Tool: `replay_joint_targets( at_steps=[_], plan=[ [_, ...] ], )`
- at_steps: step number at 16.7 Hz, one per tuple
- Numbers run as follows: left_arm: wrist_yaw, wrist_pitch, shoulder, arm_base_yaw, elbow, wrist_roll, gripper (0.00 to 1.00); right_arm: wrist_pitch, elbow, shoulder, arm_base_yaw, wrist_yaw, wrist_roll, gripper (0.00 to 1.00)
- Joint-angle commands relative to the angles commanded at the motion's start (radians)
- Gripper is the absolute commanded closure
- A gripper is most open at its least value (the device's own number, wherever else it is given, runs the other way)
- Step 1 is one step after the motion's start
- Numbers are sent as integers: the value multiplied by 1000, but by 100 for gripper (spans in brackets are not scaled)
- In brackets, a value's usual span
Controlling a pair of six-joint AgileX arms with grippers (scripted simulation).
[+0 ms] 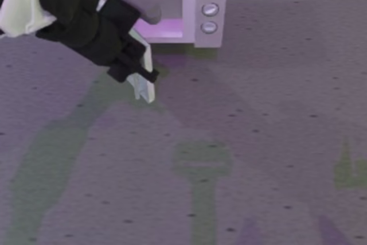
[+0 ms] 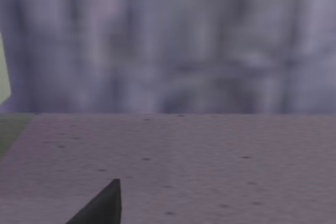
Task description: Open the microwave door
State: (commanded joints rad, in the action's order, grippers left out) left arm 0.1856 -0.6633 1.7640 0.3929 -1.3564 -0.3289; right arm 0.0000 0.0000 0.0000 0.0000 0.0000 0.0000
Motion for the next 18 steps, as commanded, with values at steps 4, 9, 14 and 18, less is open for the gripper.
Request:
replay_joint_targets(
  at_steps=[4, 9, 14, 18],
  plan=[
    [0, 0, 0, 0, 0, 0, 100, 0, 0, 0, 0, 0, 0, 0],
    [0, 0, 0, 0, 0, 0, 100, 0, 0, 0, 0, 0, 0, 0],
    [5, -1, 3, 3, 3, 2, 100, 0, 0, 0, 0, 0, 0, 0],
    [31, -13, -6, -19, 9, -55, 100, 0, 0, 0, 0, 0, 0, 0]
  ],
)
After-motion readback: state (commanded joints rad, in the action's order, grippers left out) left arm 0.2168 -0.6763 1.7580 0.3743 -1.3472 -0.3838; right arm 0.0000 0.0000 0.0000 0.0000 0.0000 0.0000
